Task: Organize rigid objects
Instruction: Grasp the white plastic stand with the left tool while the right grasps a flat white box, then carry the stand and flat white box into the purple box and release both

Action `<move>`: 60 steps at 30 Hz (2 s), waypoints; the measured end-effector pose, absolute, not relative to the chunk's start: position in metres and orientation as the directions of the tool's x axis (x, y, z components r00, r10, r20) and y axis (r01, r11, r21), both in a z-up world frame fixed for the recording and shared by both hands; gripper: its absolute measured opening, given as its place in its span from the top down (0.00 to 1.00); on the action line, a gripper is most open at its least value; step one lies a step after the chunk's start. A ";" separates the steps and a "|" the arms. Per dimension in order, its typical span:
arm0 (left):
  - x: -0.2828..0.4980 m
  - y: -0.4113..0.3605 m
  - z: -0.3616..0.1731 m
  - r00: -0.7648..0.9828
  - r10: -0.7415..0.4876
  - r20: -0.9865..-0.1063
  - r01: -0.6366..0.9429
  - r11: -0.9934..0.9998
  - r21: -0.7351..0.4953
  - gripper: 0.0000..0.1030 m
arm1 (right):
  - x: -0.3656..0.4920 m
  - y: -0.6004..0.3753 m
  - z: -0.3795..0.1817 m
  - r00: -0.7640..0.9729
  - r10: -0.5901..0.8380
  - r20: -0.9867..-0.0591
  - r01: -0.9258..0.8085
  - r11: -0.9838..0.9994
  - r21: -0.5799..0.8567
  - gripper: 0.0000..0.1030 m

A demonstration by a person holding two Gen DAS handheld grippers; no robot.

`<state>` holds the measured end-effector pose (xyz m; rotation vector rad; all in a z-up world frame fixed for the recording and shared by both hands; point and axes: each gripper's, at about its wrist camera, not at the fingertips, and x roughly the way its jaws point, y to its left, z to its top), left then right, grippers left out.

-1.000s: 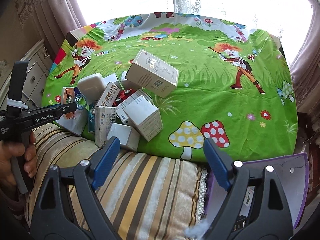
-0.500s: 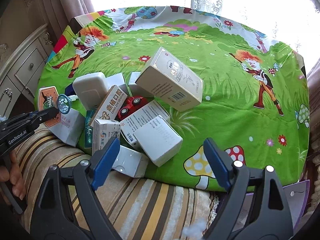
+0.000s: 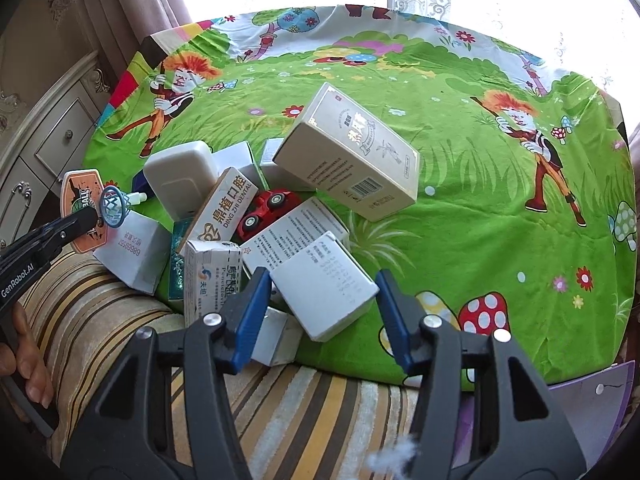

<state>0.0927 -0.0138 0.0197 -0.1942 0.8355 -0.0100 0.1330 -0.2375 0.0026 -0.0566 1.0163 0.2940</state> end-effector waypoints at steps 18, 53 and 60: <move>0.063 -0.061 0.053 0.764 -0.100 -0.637 0.066 0.995 -0.077 0.93 | 0.080 -0.297 0.046 0.650 0.190 -0.736 -0.111 0.982 0.155 0.44; -0.050 -0.269 0.087 0.449 -0.685 -0.573 0.785 0.609 -0.113 0.90 | -0.082 -0.506 0.051 0.671 -0.155 -0.725 0.383 0.910 0.160 0.44; -0.053 -0.264 0.089 0.447 -0.710 -0.544 0.790 0.599 -0.133 0.28 | -0.093 -0.521 0.052 0.671 -0.211 -0.711 0.443 0.883 0.155 0.19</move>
